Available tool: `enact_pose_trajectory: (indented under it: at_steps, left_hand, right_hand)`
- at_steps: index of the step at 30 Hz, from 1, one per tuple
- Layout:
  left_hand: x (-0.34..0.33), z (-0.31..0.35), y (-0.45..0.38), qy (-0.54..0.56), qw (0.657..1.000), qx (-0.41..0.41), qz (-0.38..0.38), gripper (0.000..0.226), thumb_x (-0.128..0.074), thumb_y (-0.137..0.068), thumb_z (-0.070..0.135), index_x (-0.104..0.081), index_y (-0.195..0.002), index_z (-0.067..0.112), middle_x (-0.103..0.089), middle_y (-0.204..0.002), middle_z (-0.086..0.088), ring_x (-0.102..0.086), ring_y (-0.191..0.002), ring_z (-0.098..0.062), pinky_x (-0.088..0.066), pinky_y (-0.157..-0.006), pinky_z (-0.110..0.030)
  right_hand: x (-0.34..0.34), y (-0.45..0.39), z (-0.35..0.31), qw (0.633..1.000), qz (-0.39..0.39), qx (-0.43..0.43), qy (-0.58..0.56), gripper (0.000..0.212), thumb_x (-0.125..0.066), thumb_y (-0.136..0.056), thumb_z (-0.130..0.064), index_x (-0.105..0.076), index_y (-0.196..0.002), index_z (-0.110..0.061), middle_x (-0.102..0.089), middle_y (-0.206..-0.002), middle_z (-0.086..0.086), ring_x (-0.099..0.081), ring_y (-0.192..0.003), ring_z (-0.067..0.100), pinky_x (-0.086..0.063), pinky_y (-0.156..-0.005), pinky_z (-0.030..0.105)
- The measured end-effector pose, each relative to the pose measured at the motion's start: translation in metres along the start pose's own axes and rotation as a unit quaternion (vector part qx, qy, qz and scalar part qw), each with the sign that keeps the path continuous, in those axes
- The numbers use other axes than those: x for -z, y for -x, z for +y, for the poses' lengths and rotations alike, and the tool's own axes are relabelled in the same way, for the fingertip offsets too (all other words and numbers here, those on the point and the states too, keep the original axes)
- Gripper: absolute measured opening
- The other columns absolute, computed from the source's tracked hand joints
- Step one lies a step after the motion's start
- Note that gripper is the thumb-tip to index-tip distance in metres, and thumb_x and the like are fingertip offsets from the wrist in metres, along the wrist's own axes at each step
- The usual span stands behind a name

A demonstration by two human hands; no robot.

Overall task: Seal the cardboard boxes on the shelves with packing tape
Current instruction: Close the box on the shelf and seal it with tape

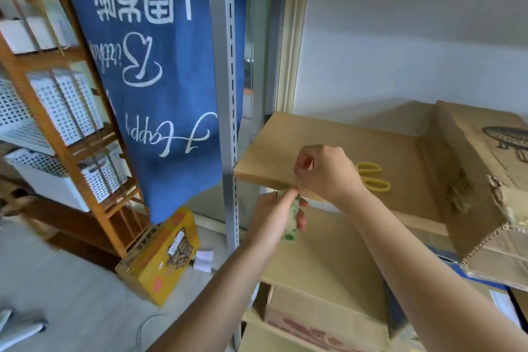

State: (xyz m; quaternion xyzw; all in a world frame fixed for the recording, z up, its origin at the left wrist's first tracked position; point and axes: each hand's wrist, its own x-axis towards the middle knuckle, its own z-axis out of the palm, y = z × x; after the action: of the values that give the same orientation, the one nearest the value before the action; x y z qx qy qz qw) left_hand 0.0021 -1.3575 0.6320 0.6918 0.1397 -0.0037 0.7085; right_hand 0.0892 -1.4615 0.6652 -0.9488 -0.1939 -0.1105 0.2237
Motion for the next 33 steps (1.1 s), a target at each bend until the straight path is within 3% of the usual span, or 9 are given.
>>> enact_pose_trajectory:
  at_steps: [6,12,17,19,22,24,26,30,33]
  left_hand:
    - [0.009,-0.004,-0.009,-0.032,0.999,0.013,-0.012,0.036,-0.053,-0.097,0.033,-0.066,-0.070,0.013,-0.059,-0.050,-0.002,-0.054,-0.046,-0.019,-0.045,-0.063,-0.028]
    - [0.008,0.000,-0.007,-0.034,0.999,0.025,-0.006,0.040,-0.052,-0.095,0.043,-0.063,-0.073,0.012,-0.060,-0.052,-0.004,-0.054,-0.046,-0.018,-0.043,-0.061,-0.027]
    - [0.013,-0.004,-0.014,-0.060,0.998,0.031,0.007,0.034,-0.053,-0.095,0.039,-0.065,-0.082,0.010,-0.067,-0.056,-0.002,-0.059,-0.047,-0.015,-0.045,-0.053,-0.020]
    - [0.015,-0.003,-0.016,-0.109,0.993,0.023,0.026,0.043,-0.053,-0.095,0.050,-0.065,-0.095,0.009,-0.074,-0.079,-0.003,-0.063,-0.066,-0.016,-0.045,-0.062,-0.023]
    - [0.023,-0.002,-0.015,-0.190,0.976,0.005,0.102,0.053,-0.054,-0.093,0.057,-0.056,-0.123,0.014,-0.057,-0.116,-0.004,-0.056,-0.114,-0.026,-0.039,-0.088,-0.033]
    - [0.023,-0.003,-0.005,-0.242,0.939,-0.124,0.210,0.061,-0.061,-0.087,0.051,-0.050,-0.126,0.005,-0.055,-0.123,-0.017,-0.054,-0.118,-0.035,-0.043,-0.095,-0.040]
    - [0.004,-0.003,0.018,-0.219,0.887,-0.310,0.264,0.035,-0.066,-0.088,0.021,-0.052,-0.114,0.003,-0.057,-0.110,-0.017,-0.054,-0.102,-0.032,-0.042,-0.086,-0.032]
    - [-0.067,-0.010,0.077,-0.188,0.833,-0.517,0.053,0.010,-0.051,-0.094,0.010,-0.061,-0.095,0.011,-0.057,-0.091,0.003,-0.055,-0.082,-0.014,-0.039,-0.077,-0.014]
    - [-0.113,-0.025,0.087,-0.235,0.773,-0.588,-0.045,0.019,-0.050,-0.092,0.008,-0.068,-0.095,0.012,-0.061,-0.096,0.005,-0.060,-0.090,-0.014,-0.045,-0.080,-0.021]
  right_hand:
    - [-0.024,0.005,0.003,0.999,0.041,-0.004,0.033,0.018,-0.063,-0.091,-0.036,-0.065,-0.090,-0.018,-0.048,-0.105,-0.004,-0.055,-0.083,0.021,-0.039,-0.057,0.031]
    - [-0.030,0.002,-0.002,0.987,0.112,-0.022,0.116,0.058,-0.071,-0.084,-0.043,-0.051,-0.126,-0.008,-0.040,-0.125,0.009,-0.049,-0.106,0.031,-0.050,-0.071,0.039]
    - [-0.028,-0.014,0.000,0.992,0.062,-0.065,0.093,0.064,-0.067,-0.082,-0.055,-0.049,-0.132,-0.018,-0.040,-0.128,0.003,-0.043,-0.116,0.028,-0.042,-0.088,0.037]
    - [-0.024,-0.018,-0.008,0.987,0.073,-0.037,0.135,0.058,-0.067,-0.083,-0.051,-0.052,-0.130,-0.019,-0.044,-0.126,0.003,-0.045,-0.114,0.028,-0.042,-0.092,0.037]
    - [-0.013,-0.004,-0.018,0.980,0.107,0.061,0.158,0.042,-0.067,-0.087,-0.034,-0.060,-0.126,-0.019,-0.051,-0.123,0.004,-0.050,-0.110,0.028,-0.039,-0.089,0.037]
    - [-0.001,0.022,-0.017,0.971,0.153,0.122,0.135,0.030,-0.067,-0.085,-0.019,-0.068,-0.115,-0.017,-0.059,-0.113,0.004,-0.054,-0.100,0.028,-0.041,-0.080,0.037]
    - [0.018,0.068,-0.010,0.955,0.231,0.164,0.093,0.022,-0.063,-0.080,-0.006,-0.071,-0.100,-0.011,-0.063,-0.100,0.006,-0.055,-0.087,0.028,-0.041,-0.071,0.035]
    - [0.053,0.199,0.033,0.920,0.338,0.165,0.114,0.027,-0.045,-0.089,-0.005,-0.062,-0.068,-0.007,-0.059,-0.073,0.005,-0.046,-0.062,0.025,-0.035,-0.056,0.033]
    - [0.075,0.256,0.102,0.914,0.337,0.056,0.219,0.019,-0.054,-0.089,-0.014,-0.073,-0.090,-0.010,-0.070,-0.096,0.002,-0.064,-0.083,0.025,-0.049,-0.072,0.034]
